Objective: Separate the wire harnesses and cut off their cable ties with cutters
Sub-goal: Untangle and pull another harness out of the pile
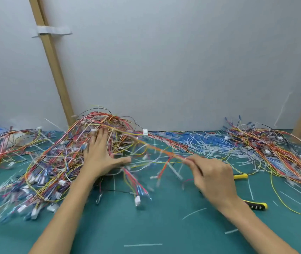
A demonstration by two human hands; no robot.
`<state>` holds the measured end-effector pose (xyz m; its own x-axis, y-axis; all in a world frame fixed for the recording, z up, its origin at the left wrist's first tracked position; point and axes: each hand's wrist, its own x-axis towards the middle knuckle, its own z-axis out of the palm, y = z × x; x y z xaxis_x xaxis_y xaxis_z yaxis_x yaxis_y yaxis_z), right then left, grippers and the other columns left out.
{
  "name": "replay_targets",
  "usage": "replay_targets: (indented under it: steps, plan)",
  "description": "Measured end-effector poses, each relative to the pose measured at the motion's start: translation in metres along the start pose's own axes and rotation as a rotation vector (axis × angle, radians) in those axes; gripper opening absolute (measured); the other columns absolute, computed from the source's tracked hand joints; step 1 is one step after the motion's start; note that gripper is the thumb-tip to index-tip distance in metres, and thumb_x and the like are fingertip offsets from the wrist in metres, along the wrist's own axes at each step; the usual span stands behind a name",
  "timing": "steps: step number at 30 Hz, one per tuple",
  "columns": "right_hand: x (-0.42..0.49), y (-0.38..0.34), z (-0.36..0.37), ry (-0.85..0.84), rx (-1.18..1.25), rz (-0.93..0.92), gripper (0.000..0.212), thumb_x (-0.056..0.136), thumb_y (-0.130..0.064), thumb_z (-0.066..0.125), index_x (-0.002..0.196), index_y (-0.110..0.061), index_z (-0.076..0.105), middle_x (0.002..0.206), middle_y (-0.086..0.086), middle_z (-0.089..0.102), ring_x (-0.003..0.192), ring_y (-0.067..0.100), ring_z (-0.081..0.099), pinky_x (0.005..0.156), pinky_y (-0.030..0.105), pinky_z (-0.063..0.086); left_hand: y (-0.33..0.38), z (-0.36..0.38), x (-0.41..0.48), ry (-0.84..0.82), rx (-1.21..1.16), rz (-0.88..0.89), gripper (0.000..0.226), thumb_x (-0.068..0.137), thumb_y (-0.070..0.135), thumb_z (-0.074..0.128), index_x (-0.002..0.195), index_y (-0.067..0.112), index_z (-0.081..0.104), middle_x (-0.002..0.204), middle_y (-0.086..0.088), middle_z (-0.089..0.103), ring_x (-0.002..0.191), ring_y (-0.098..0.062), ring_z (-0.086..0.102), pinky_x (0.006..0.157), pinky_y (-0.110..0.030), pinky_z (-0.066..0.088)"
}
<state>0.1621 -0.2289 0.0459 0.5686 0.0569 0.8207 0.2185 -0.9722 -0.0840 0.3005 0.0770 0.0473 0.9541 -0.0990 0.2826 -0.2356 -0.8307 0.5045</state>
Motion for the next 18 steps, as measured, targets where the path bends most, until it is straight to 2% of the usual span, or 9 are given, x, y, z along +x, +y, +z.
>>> replay_targets:
  steps: [3,6,8,10,12,14,15,16,18]
  plan:
    - [0.006,0.007,-0.005,0.072,0.071,0.151,0.035,0.097,-0.045,0.048,0.086,-0.023,0.072,0.054,-0.006,0.059,0.047,0.021,0.054,0.047,0.029,0.035,-0.002,-0.013,0.004,0.032,-0.135,-0.009,0.139,0.051,0.100,0.049,0.161,0.025,0.007,0.168,0.007,-0.002,0.154,-0.018,-0.002,0.124,-0.057,0.007]
    - [0.018,-0.004,-0.006,0.154,0.196,0.220,0.031,0.099,-0.040,0.049,0.087,-0.020,0.070,0.054,-0.005,0.055,0.046,0.021,0.044,0.047,0.033,0.034,0.000,-0.021,0.005,0.092,-0.239,-0.026,0.129,0.060,0.086,0.055,0.160,0.018,0.010,0.168,0.002,0.006,0.154,-0.013,0.005,0.126,-0.041,0.008]
    - [0.028,-0.006,-0.007,0.191,0.283,0.317,0.025,0.100,-0.035,0.052,0.086,-0.021,0.068,0.053,-0.002,0.051,0.047,0.024,0.041,0.049,0.038,0.032,-0.001,-0.027,0.004,0.136,-0.393,-0.064,0.123,0.064,0.081,0.062,0.160,0.021,0.013,0.166,0.004,0.016,0.149,-0.008,0.017,0.121,-0.033,0.013]
    - [0.034,0.002,-0.010,0.214,0.385,0.476,0.024,0.102,-0.026,0.052,0.082,-0.022,0.064,0.054,-0.001,0.050,0.050,0.023,0.040,0.054,0.038,0.029,-0.008,-0.042,0.005,0.256,-0.625,-0.156,0.118,0.063,0.083,0.067,0.156,0.025,0.024,0.160,0.001,0.034,0.141,-0.012,0.033,0.118,-0.036,0.023]
    - [0.032,0.009,-0.015,0.203,0.442,0.571,0.029,0.105,-0.023,0.049,0.078,-0.024,0.060,0.057,0.001,0.050,0.054,0.023,0.041,0.058,0.038,0.029,-0.017,-0.059,0.007,0.337,-0.738,-0.237,0.113,0.064,0.080,0.070,0.150,0.016,0.035,0.147,-0.012,0.050,0.134,-0.027,0.049,0.115,-0.048,0.036]
    - [0.031,0.009,-0.018,0.154,0.462,0.547,0.031,0.106,-0.028,0.047,0.080,-0.022,0.060,0.059,0.004,0.050,0.055,0.022,0.042,0.057,0.038,0.031,-0.019,-0.071,0.006,0.249,-0.569,-0.253,0.088,0.078,0.064,0.071,0.140,0.007,0.045,0.118,-0.017,0.066,0.109,-0.032,0.063,0.094,-0.047,0.049]
    - [0.032,0.008,-0.019,0.106,0.510,0.540,0.032,0.107,-0.031,0.046,0.080,-0.020,0.061,0.058,0.005,0.049,0.055,0.021,0.042,0.056,0.038,0.032,-0.017,-0.075,0.005,0.174,-0.418,-0.251,0.074,0.083,0.058,0.069,0.131,0.004,0.052,0.101,-0.015,0.068,0.092,-0.028,0.064,0.079,-0.041,0.049]
    - [0.036,0.009,-0.019,0.033,0.581,0.555,0.034,0.106,-0.032,0.047,0.079,-0.018,0.062,0.057,0.005,0.048,0.055,0.021,0.041,0.056,0.037,0.032,-0.012,-0.078,0.003,0.094,-0.264,-0.256,0.064,0.086,0.057,0.067,0.120,0.004,0.056,0.093,-0.012,0.066,0.082,-0.025,0.061,0.070,-0.037,0.044]
    - [0.044,0.018,-0.022,-0.205,0.642,0.617,0.038,0.105,-0.034,0.048,0.076,-0.016,0.066,0.052,-0.002,0.048,0.053,0.018,0.043,0.057,0.033,0.033,0.005,-0.088,-0.001,-0.058,-0.001,-0.238,0.054,0.088,0.059,0.064,0.106,0.008,0.058,0.101,-0.014,0.065,0.081,-0.024,0.056,0.068,-0.036,0.040]
